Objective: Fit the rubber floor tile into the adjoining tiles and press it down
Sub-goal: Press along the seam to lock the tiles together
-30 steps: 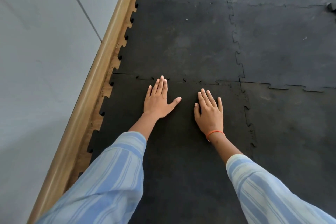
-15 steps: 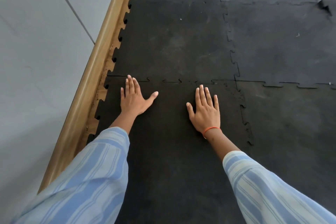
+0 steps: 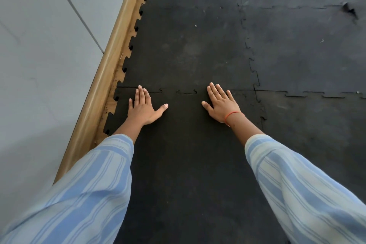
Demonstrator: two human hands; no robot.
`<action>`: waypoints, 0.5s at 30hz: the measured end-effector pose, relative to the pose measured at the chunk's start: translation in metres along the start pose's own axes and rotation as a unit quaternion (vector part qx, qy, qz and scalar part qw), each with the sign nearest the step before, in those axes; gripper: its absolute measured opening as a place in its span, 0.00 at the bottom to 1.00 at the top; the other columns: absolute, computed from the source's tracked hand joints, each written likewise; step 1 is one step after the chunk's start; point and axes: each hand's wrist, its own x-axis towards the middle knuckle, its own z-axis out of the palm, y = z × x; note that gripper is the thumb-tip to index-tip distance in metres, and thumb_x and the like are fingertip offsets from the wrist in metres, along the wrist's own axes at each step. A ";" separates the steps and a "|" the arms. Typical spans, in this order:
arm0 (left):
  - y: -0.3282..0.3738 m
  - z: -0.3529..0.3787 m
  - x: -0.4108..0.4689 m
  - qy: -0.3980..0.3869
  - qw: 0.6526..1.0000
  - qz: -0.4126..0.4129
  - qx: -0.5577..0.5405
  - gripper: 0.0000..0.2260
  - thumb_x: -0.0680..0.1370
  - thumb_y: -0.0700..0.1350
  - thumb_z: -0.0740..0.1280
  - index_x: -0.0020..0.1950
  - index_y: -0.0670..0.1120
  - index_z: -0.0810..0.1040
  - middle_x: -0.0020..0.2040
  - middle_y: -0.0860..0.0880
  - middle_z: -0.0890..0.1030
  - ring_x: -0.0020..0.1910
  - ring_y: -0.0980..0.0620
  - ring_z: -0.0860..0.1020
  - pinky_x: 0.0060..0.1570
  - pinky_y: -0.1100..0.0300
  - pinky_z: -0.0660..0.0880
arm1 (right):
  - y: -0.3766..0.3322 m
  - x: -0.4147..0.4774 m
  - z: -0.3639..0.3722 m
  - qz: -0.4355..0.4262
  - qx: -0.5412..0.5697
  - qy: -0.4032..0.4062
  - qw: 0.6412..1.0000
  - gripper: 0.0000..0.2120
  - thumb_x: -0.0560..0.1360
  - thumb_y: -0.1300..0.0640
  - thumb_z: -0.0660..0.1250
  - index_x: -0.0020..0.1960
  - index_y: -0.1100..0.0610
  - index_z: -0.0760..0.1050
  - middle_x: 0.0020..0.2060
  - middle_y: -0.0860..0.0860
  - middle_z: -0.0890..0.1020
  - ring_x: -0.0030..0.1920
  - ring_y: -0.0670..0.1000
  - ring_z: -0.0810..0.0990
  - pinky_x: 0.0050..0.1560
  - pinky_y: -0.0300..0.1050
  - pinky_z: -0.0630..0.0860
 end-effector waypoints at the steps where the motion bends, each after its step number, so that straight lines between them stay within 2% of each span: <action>1: 0.008 0.003 -0.004 0.008 0.999 0.030 0.020 0.44 0.76 0.71 0.47 0.76 0.42 0.32 0.76 0.44 0.30 0.76 0.47 0.33 0.74 0.45 0.38 | 0.000 -0.003 -0.002 -0.003 0.005 -0.008 1.000 0.31 0.80 0.41 0.45 0.77 0.53 0.41 0.78 0.48 0.42 0.77 0.48 0.39 0.76 0.52 0.40; 3: 0.037 0.016 -0.013 0.032 0.990 0.124 0.063 0.40 0.78 0.68 0.45 0.77 0.44 0.33 0.77 0.47 0.31 0.76 0.50 0.35 0.74 0.45 0.38 | 0.003 -0.019 0.006 0.013 0.009 0.014 1.000 0.31 0.80 0.40 0.45 0.78 0.53 0.41 0.78 0.48 0.42 0.77 0.49 0.39 0.76 0.53 0.39; 6: 0.094 0.031 -0.022 0.033 0.970 0.231 0.070 0.35 0.79 0.65 0.44 0.78 0.47 0.36 0.78 0.52 0.33 0.77 0.54 0.35 0.74 0.44 0.37 | 0.011 -0.052 0.028 0.136 0.028 0.128 0.982 0.36 0.78 0.37 0.46 0.78 0.57 0.44 0.78 0.52 0.45 0.78 0.51 0.42 0.75 0.52 0.38; 9: 0.127 0.032 -0.013 0.027 0.973 0.228 0.036 0.32 0.80 0.63 0.43 0.78 0.49 0.37 0.78 0.55 0.34 0.76 0.55 0.35 0.72 0.40 0.34 | 0.017 -0.054 0.033 0.221 0.048 0.162 0.960 0.37 0.78 0.37 0.46 0.77 0.61 0.44 0.78 0.56 0.47 0.78 0.52 0.43 0.76 0.53 0.39; 15: 0.132 0.027 -0.008 0.002 0.977 0.208 0.044 0.32 0.81 0.62 0.44 0.77 0.49 0.34 0.77 0.55 0.32 0.76 0.55 0.33 0.71 0.40 0.33 | 0.031 -0.046 0.027 0.198 0.039 0.130 0.971 0.36 0.79 0.37 0.45 0.77 0.59 0.43 0.78 0.54 0.46 0.78 0.51 0.42 0.76 0.49 0.38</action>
